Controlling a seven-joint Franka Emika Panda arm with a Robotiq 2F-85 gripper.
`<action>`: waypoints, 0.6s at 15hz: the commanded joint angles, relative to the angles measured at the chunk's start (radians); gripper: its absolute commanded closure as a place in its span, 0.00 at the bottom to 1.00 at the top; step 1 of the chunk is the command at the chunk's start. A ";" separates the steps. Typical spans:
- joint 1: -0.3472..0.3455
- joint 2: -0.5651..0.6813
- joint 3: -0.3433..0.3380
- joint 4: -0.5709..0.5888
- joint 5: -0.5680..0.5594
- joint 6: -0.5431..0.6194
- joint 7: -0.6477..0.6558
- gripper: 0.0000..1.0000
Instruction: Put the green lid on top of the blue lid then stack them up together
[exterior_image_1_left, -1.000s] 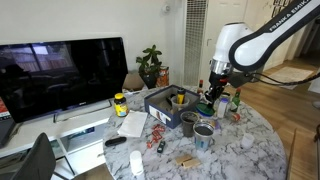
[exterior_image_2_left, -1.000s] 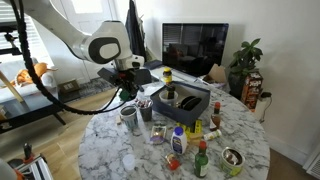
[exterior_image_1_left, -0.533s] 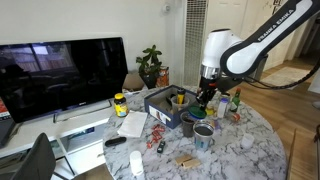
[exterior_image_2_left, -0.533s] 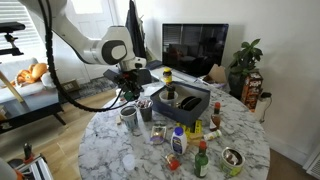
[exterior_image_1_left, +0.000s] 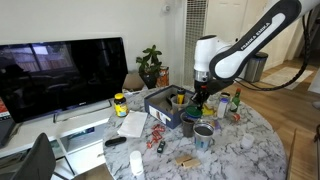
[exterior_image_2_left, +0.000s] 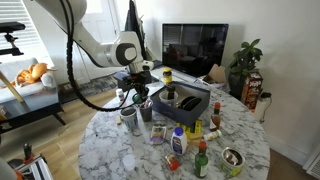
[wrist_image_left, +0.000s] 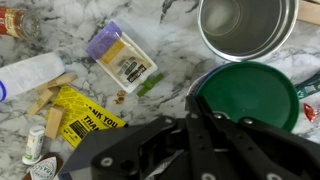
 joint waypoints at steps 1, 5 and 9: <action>0.060 0.057 -0.051 0.057 -0.020 -0.048 0.045 0.99; 0.095 0.093 -0.091 0.082 -0.031 -0.037 0.089 0.99; 0.124 0.113 -0.137 0.099 -0.065 -0.043 0.144 0.99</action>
